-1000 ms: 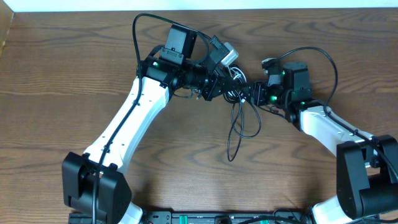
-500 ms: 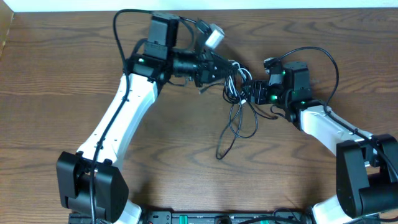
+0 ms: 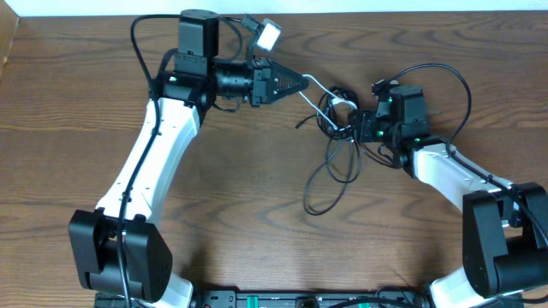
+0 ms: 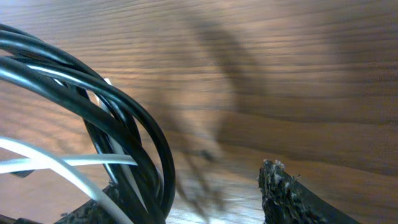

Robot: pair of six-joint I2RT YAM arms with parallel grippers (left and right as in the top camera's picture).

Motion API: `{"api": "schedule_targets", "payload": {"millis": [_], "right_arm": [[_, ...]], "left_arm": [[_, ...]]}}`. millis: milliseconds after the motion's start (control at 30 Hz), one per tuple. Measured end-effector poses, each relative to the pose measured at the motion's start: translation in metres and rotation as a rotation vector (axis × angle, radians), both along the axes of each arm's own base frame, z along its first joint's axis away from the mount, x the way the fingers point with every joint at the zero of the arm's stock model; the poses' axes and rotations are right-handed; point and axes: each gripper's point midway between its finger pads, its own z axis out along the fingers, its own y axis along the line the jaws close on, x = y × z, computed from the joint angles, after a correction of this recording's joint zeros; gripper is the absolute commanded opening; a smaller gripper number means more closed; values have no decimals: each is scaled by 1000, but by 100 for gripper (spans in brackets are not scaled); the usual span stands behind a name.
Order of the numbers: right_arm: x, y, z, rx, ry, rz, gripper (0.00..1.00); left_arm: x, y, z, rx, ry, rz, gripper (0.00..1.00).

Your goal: Untangle cables

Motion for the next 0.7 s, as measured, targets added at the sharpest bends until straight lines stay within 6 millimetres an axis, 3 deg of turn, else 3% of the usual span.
{"api": "schedule_targets", "payload": {"millis": [400, 600, 700], "right_arm": [[7, -53, -4, -23, 20, -119, 55], [4, -106, -19, -80, 69, -257, 55], [4, -117, -20, -89, 70, -285, 56]], "left_arm": [[15, 29, -2, -4, 82, 85, 7], [22, 59, 4, -26, 119, 144, 7], [23, 67, 3, -29, 149, 161, 7]]}}
